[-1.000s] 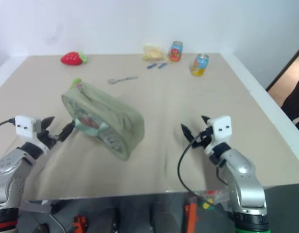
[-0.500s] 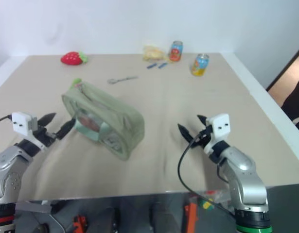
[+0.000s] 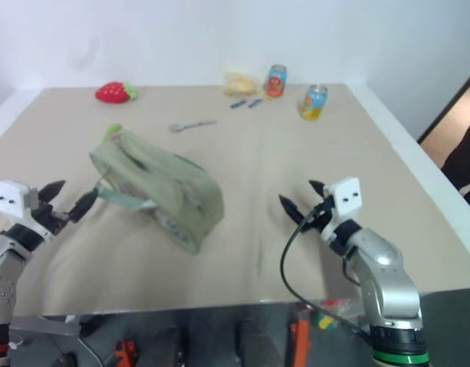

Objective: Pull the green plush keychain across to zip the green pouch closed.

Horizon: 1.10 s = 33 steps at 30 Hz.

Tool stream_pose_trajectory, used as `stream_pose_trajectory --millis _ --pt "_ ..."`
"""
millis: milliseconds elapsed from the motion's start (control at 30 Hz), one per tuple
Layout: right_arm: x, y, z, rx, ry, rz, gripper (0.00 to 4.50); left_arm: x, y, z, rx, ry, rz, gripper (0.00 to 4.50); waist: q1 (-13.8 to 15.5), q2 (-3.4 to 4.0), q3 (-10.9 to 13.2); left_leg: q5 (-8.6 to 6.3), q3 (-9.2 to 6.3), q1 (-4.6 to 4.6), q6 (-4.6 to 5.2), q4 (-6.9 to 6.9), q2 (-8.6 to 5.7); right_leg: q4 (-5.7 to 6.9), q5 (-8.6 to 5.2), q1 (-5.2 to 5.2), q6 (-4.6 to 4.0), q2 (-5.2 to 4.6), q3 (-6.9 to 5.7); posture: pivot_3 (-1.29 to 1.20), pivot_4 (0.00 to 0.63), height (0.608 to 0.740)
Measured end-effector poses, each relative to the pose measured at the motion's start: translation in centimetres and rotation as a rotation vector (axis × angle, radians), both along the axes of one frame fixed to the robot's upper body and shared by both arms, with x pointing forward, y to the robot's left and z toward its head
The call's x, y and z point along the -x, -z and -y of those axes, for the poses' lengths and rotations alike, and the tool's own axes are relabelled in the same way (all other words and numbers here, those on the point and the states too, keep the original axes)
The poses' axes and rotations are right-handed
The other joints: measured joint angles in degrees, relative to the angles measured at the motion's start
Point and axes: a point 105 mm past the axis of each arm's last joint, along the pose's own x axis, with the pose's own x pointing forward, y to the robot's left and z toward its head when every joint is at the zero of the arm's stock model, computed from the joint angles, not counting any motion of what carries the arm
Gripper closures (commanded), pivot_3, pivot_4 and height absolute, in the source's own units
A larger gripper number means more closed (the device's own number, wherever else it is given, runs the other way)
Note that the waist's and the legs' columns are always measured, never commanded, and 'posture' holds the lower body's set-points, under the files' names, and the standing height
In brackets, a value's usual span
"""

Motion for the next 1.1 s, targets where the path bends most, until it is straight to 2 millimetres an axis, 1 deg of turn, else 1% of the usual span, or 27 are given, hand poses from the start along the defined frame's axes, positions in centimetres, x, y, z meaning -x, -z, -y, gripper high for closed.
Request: stream_pose_trajectory --millis 133,267,400,500,633,700,867,933,1033,1100 --pt "-0.1 -0.2 -0.2 0.003 -0.006 0.008 0.05 0.2 0.1 0.8 0.064 0.045 0.003 0.0 0.01 0.0 0.0 0.0 0.01 -0.01 0.0 0.0 0.01 0.0 0.0 0.0 0.0 0.0 0.0 0.0 0.15 0.74" --pt "-0.2 -0.3 -0.4 0.009 -0.011 0.011 0.05 0.8 0.2 3.1 0.104 0.168 -0.026 0.0 0.01 0.0 0.0 -0.01 0.0 -0.03 -0.01 -0.01 0.0 0.0 0.01 -0.02 0.02 0.0 0.0 0.0 0.15 0.74" --pt "-0.3 -0.3 -0.5 0.01 -0.016 0.013 0.05 1.1 -0.4 4.7 0.15 0.256 -0.039 0.0 0.01 0.0 0.0 0.0 0.0 -0.02 -0.01 0.0 0.01 0.0 0.01 -0.01 0.01 0.01 0.0 0.0 0.15 0.74" --pt "-0.3 -0.3 -0.5 0.01 -0.015 0.013 0.05 1.4 -0.9 5.4 0.167 0.308 -0.052 0.0 0.01 0.0 0.0 0.0 0.0 -0.02 -0.01 0.0 0.01 0.0 0.01 -0.02 0.01 0.02 0.01 0.0 0.15 0.74" --pt "-0.3 -0.3 -0.5 0.012 -0.013 0.012 0.05 2.4 -1.2 6.0 0.184 0.36 -0.072 0.0 -0.12 0.0 0.0 -0.01 0.04 -0.02 0.0 -0.01 0.03 0.0 0.01 -0.04 0.01 0.03 0.04 0.0 0.15 0.74" --pt "-0.3 -0.3 -0.5 0.012 -0.013 0.011 0.05 2.7 -1.1 5.8 0.205 0.351 -0.084 0.0 -0.06 0.0 0.0 -0.01 0.03 -0.02 0.0 -0.01 0.04 0.0 0.01 -0.05 0.01 0.03 0.03 0.0 0.15 0.74" --pt "-0.4 -0.4 -0.4 0.02 -0.022 0.011 0.05 3.7 -0.9 3.9 0.222 0.289 -0.09 0.0 -0.09 0.0 0.0 -0.01 0.05 -0.01 0.0 -0.01 0.05 0.0 0.0 -0.07 -0.01 0.05 0.05 0.0 0.15 0.74" --pt "-0.5 -1.0 -0.7 0.021 -0.053 0.021 0.05 4.2 -0.7 3.6 0.215 0.293 -0.099 0.0 -0.07 0.0 0.0 -0.01 0.06 -0.01 0.0 0.0 0.04 0.0 -0.01 -0.08 -0.03 0.05 0.06 0.0 0.15 0.74" --pt "-0.7 -2.2 -1.1 0.031 -0.098 0.038 0.05 4.8 -1.4 3.1 0.239 0.311 -0.083 0.0 -0.06 0.0 0.01 -0.01 0.08 -0.01 0.0 0.04 0.06 -0.01 -0.04 -0.08 -0.07 0.04 0.06 0.0 0.15 0.74" --pt "-0.9 -2.9 -1.2 0.035 -0.111 0.043 0.05 5.6 -1.9 3.4 0.234 0.345 -0.082 0.0 -0.1 0.0 0.01 -0.01 0.13 -0.02 0.0 0.04 0.07 -0.01 -0.09 -0.1 -0.16 0.02 0.07 0.0 0.15 0.74"
